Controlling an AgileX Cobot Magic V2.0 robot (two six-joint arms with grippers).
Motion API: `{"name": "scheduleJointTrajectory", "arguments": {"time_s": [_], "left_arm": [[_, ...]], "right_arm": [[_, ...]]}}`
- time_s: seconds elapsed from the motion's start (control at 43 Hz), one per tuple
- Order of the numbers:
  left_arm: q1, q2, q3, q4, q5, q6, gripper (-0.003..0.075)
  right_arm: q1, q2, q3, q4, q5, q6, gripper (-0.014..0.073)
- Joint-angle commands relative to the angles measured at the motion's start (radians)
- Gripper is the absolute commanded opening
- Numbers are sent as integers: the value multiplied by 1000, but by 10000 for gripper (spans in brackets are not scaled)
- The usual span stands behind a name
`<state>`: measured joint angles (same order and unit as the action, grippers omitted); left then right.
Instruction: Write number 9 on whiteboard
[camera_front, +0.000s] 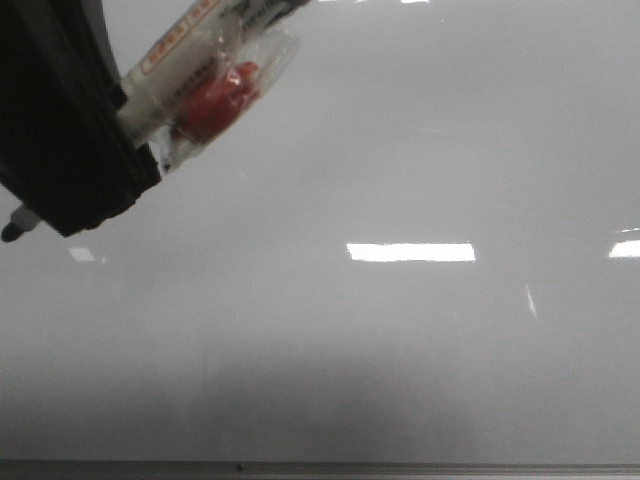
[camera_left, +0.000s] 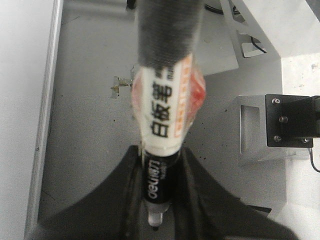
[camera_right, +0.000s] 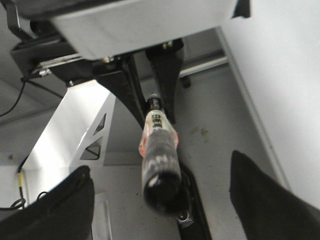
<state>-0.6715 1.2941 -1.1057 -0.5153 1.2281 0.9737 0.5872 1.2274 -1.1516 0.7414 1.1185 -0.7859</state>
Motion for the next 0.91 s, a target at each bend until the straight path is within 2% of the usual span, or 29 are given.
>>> {"name": "scheduleJointTrajectory", "arguments": {"time_s": [0.0,0.14,0.395,0.581,0.674,0.767,0.837,0.884], "left_arm": [[-6,-29,-32,-53,7,2,-19],[-6,-29,-32,-53,7,2,-19],[-6,-29,-32,-72,1,2,-19],[-6,-29,-32,-91,-5,4,-19],[-6,-29,-32,-99,-8,4,-19],[-6,-29,-32,-105,-12,1,-16],[-6,-29,-32,-105,-12,-13,14],[-6,-29,-32,-105,-12,-15,81]], "right_arm": [[22,25,-35,81,-29,-37,580],[24,55,-35,132,-31,-59,555],[24,77,-35,142,-30,-59,295],[24,94,-35,154,-21,-59,233],[24,95,-35,156,-10,-59,149],[24,95,-35,156,-6,-59,11],[24,95,-35,156,-6,-59,-76],[24,95,-35,156,-6,-59,-64]]}}
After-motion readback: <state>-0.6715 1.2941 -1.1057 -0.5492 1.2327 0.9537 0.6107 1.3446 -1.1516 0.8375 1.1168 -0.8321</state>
